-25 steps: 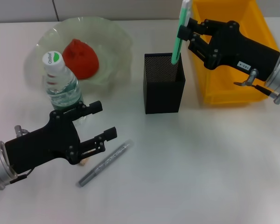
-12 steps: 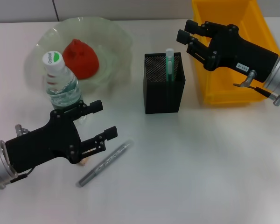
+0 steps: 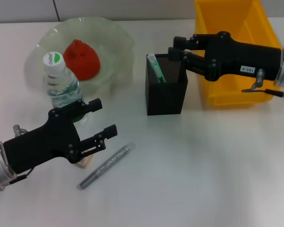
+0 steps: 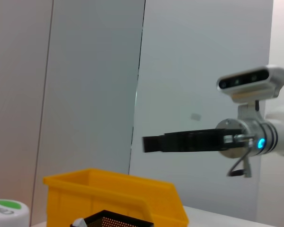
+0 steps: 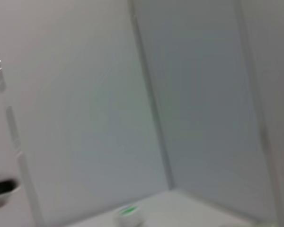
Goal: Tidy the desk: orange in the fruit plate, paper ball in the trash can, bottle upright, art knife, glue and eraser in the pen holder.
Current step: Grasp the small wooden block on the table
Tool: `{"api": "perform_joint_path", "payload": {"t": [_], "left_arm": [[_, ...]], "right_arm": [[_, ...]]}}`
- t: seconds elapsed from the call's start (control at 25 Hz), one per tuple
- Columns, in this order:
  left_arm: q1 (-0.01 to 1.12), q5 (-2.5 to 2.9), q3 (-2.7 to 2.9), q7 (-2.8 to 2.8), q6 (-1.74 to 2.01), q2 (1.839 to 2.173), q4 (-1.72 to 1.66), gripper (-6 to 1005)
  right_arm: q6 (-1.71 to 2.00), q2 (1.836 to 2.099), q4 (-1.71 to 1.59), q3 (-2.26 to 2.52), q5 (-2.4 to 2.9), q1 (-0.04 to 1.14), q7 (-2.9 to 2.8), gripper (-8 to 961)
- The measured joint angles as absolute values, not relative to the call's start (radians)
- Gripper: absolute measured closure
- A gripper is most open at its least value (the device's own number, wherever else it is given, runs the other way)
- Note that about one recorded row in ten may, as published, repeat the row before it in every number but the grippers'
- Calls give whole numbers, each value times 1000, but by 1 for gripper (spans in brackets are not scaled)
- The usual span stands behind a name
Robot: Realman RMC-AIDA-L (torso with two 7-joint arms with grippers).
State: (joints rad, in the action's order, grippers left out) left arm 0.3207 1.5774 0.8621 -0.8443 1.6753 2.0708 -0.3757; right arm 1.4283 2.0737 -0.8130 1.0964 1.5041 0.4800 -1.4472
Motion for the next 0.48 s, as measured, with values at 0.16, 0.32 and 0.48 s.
{"api": "perform_joint_path", "payload": {"t": [0.16,0.32,0.48], "left_arm": [[320,1574,862,-844,1675,2070,-376,345],[316,1560,862,-844,1675,2069,-376,346],[301,1535,861,-844,1687,2066,-381,346]], "right_arm": [[1520,2075,-1005,1094,1643,487,-1642,629],[1577,2073,-1123,1095,1741,527,-1813,616],[1633,2069,-1173,1101,1896,612,-1998,578]]}}
